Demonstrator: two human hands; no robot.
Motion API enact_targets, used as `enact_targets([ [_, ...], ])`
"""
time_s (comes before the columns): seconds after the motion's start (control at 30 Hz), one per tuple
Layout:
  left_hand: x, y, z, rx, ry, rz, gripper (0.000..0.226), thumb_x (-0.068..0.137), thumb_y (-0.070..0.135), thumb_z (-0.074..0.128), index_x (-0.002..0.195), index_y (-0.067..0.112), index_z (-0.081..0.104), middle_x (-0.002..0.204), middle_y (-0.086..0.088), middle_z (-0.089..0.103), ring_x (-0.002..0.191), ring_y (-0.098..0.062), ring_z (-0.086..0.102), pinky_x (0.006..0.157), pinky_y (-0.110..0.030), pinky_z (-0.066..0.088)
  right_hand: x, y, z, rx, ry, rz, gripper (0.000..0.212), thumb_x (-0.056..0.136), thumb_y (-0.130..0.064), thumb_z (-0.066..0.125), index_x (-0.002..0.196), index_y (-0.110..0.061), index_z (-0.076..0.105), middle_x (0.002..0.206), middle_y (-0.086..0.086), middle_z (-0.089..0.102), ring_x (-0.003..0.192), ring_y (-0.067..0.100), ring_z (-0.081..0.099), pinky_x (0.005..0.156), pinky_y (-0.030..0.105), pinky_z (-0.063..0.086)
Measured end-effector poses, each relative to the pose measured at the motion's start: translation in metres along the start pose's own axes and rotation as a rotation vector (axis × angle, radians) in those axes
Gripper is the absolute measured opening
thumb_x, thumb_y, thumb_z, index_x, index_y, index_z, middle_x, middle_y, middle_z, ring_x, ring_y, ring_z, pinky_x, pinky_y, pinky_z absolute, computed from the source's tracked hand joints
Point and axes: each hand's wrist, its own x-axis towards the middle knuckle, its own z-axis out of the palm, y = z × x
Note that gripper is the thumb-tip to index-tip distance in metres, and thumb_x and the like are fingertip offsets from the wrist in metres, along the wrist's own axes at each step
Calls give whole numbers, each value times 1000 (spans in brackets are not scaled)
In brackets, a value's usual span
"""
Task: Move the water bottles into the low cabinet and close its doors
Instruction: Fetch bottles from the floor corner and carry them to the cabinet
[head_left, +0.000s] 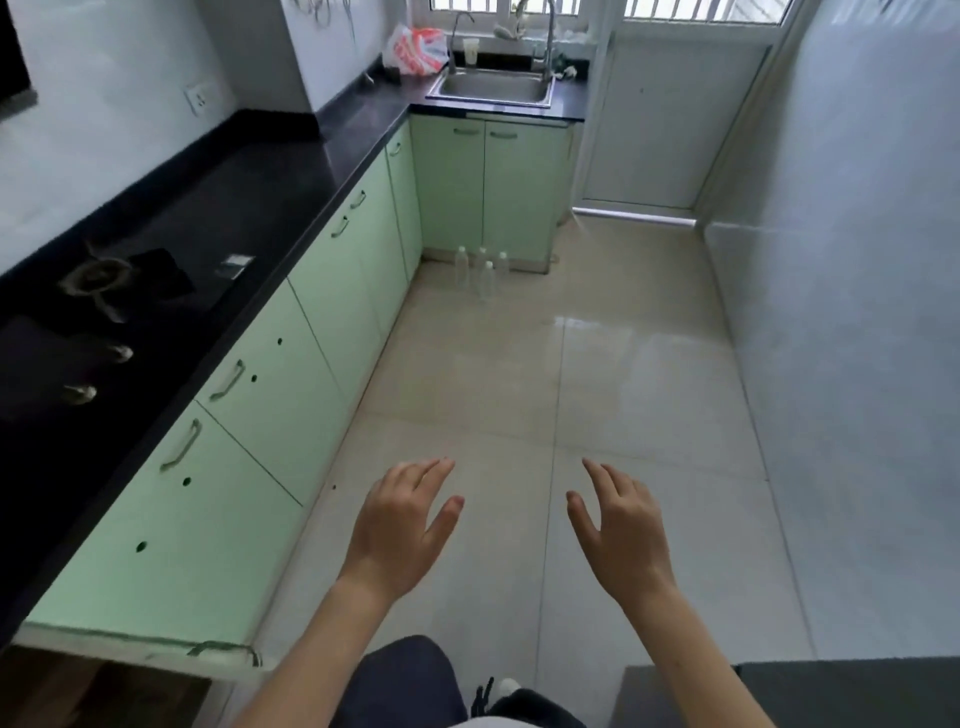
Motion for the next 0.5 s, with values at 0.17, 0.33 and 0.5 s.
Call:
enact_targets([
  [0.17, 90, -6, 1, -21, 49, 64, 55, 97, 47, 36, 131, 11, 60, 124, -6, 65, 114, -26, 59, 91, -42, 52, 77, 7, 3, 3, 59, -12, 55, 94, -42, 40, 129, -5, 61, 116, 11, 68, 105, 30, 63, 89, 41, 50],
  [0.33, 168, -44, 28, -29, -22, 55, 63, 100, 56, 26, 134, 14, 58, 131, -4, 62, 124, -26, 56, 99, -43, 49, 149, 14, 39, -9, 6, 6, 56, 94, -44, 40, 130, -7, 61, 118, 9, 67, 109, 28, 62, 91, 40, 51],
  [0.5, 267, -98, 28, -11, -83, 40, 71, 99, 60, 18, 133, 14, 60, 131, -6, 63, 125, -28, 55, 104, -43, 45, 252, 1, 72, -23, -70, 26, 59, 93, -46, 37, 130, -7, 60, 121, 9, 67, 111, 28, 62, 91, 40, 52],
])
